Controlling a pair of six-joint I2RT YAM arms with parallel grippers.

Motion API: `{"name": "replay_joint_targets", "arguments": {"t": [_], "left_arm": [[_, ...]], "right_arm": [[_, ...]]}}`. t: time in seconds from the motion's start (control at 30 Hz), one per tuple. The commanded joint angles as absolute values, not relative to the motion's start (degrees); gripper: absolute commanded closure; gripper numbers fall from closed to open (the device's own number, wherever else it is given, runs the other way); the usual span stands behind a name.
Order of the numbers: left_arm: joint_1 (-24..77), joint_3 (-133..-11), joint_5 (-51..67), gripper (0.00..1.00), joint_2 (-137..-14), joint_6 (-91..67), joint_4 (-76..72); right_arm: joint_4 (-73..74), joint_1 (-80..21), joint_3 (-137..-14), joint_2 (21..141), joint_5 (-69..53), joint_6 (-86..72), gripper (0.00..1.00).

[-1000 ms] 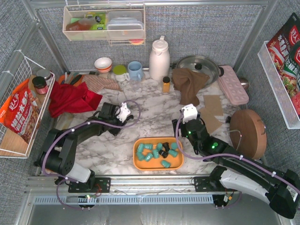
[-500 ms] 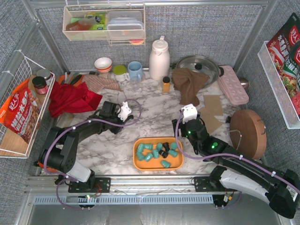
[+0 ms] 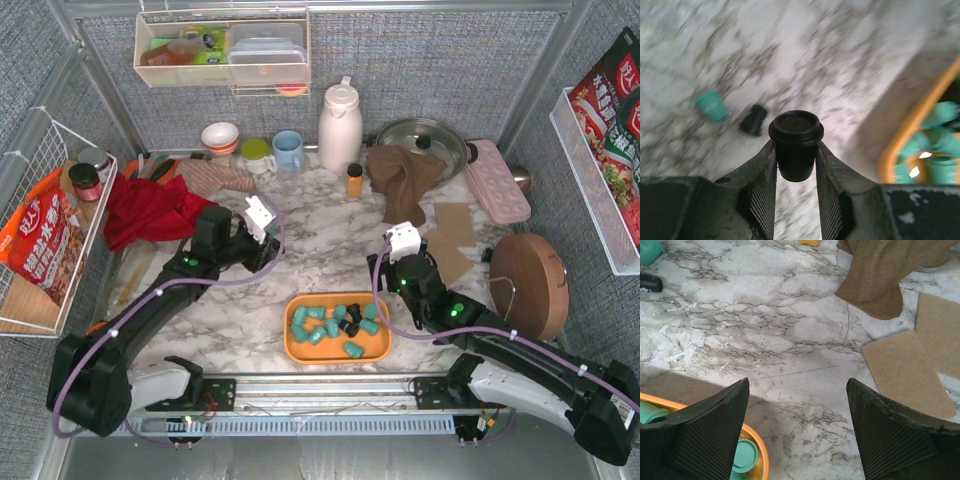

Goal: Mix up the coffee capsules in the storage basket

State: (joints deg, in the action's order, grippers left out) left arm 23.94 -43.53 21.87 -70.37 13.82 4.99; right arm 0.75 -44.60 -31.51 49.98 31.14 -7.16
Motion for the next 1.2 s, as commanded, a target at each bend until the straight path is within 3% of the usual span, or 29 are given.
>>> {"name": "replay_joint_targets", "arguments": {"t": [0.0,0.47,0.83,0.93,1.03,1.1,1.17], "left_arm": [[29.0,-41.8,30.3,0.78,-64.7,5.3,-1.1],[54.2,-36.9,12.8,0.79,-64.2,2.3,0.3],[63.0,-37.6,5.1,0.76,-72.3,0.0,5.3],[63.7,-37.5,3.4,0.68,-72.6,-1.1,5.6],[64.0,-37.7,2.4,0.50,-71.9,-1.9,5.2],[64.1,-37.6,1.9,0.31,-70.6,-2.1,4.1],[64.1,-37.2,0.7,0.22,-68.4,-1.8,2.7]], "right_arm": [[-0.3,-44.6,-31.2,49.3,34.1,-7.5,0.17],[-2.4,-43.3,-28.0,45.3,39.6,-9.0,0.17],[-2.3,-42.7,-27.7,44.7,39.9,-9.6,0.16],[-2.3,-42.7,-27.6,44.8,39.9,-9.7,0.15],[-2.2,-42.6,-27.7,44.8,39.8,-9.8,0.14],[-2.2,-42.5,-27.7,44.7,39.8,-9.8,0.14],[-2.1,-42.5,-27.6,44.6,39.8,-9.8,0.14]]}}
